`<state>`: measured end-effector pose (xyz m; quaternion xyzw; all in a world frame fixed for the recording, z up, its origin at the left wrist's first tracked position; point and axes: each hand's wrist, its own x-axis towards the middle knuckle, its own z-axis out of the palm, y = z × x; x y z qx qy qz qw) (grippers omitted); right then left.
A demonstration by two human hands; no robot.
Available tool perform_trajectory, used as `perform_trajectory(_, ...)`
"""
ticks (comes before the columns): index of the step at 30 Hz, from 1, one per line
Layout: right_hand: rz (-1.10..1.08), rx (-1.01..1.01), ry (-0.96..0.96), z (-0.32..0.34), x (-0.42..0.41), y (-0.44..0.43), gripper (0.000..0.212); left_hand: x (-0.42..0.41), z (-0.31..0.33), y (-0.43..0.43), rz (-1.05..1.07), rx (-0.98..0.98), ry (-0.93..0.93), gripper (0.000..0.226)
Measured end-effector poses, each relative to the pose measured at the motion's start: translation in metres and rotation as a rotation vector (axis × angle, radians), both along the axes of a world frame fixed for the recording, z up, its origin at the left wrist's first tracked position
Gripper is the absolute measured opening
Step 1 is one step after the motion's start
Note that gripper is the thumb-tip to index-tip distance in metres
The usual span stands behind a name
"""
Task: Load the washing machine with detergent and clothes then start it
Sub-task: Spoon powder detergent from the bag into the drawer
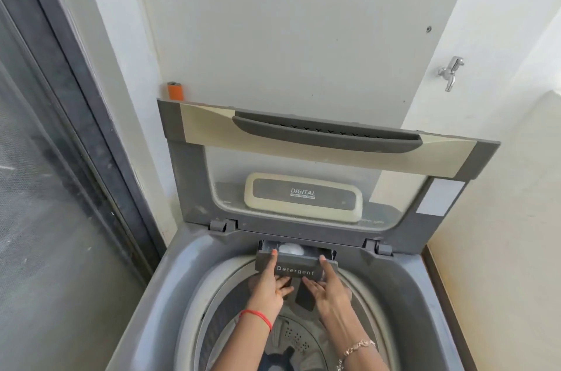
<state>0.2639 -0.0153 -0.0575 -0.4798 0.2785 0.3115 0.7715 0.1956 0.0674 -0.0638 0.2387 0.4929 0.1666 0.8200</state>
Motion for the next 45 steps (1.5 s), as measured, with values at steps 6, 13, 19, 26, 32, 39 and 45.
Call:
perform_trajectory(6,0.015,0.018,-0.014,0.001,0.012,0.012,0.055,0.016,0.001,0.008,0.076,-0.059,-0.057,0.060)
perform_trajectory(13,-0.072,0.063,0.023,-0.011,0.018,0.020,0.065,0.025,-0.007,0.011,0.195,-0.082,-0.114,0.045)
perform_trajectory(19,-0.117,0.147,0.082,-0.016,0.019,0.022,0.076,0.028,-0.007,0.006,0.135,0.002,-0.090,0.037)
perform_trajectory(26,0.184,0.100,0.070,0.021,0.024,-0.014,0.049,0.034,0.011,-0.022,0.008,0.056,0.032,0.042)
perform_trajectory(32,0.146,0.249,0.031,0.065,0.042,-0.098,0.023,0.081,0.086,-0.106,0.009,-0.085,-0.236,0.068)
perform_trajectory(39,-0.021,0.289,-0.216,0.101,0.076,-0.279,0.014,0.123,0.123,-0.278,-0.390,-0.001,-0.453,0.056)
perform_trajectory(45,-0.068,0.033,-0.183,0.032,0.097,-0.450,0.020,0.147,0.054,-0.424,-0.682,-0.034,-0.322,0.058)
